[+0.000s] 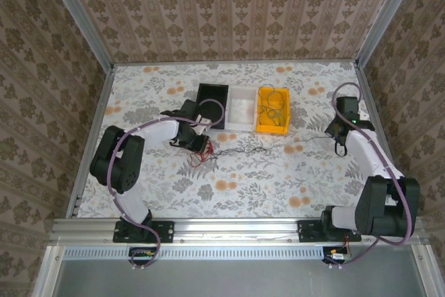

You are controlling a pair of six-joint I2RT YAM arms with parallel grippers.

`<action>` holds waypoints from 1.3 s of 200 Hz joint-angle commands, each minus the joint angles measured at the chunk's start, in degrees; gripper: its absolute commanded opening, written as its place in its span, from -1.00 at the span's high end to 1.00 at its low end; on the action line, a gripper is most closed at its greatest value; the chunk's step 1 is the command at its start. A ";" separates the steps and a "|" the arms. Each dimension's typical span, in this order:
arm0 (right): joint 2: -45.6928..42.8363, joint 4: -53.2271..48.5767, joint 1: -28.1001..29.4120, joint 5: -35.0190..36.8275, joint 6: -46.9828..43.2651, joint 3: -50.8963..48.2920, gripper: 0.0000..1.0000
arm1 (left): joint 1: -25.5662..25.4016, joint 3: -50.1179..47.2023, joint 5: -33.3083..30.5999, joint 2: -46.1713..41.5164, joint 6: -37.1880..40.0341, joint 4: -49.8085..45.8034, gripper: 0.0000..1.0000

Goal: Untangle the cables

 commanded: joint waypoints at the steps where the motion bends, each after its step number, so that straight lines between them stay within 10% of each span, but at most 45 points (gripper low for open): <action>1: -2.35 -2.08 -2.74 2.13 0.45 0.16 1.00 | 1.24 -0.59 -3.90 -0.36 -1.45 -3.00 1.00; 135: -9.38 -3.57 -16.69 4.14 2.50 0.59 1.00 | 12.98 -2.88 -13.97 -2.65 -17.38 -5.01 1.00; 193: -12.58 -0.73 -10.02 2.62 -0.07 2.38 1.00 | 12.62 -2.66 -11.37 -2.22 -16.09 -3.59 1.00; 260: -16.69 -0.19 -6.97 13.81 -7.21 10.95 0.99 | 20.59 -9.29 -14.63 -5.67 -31.87 1.60 1.00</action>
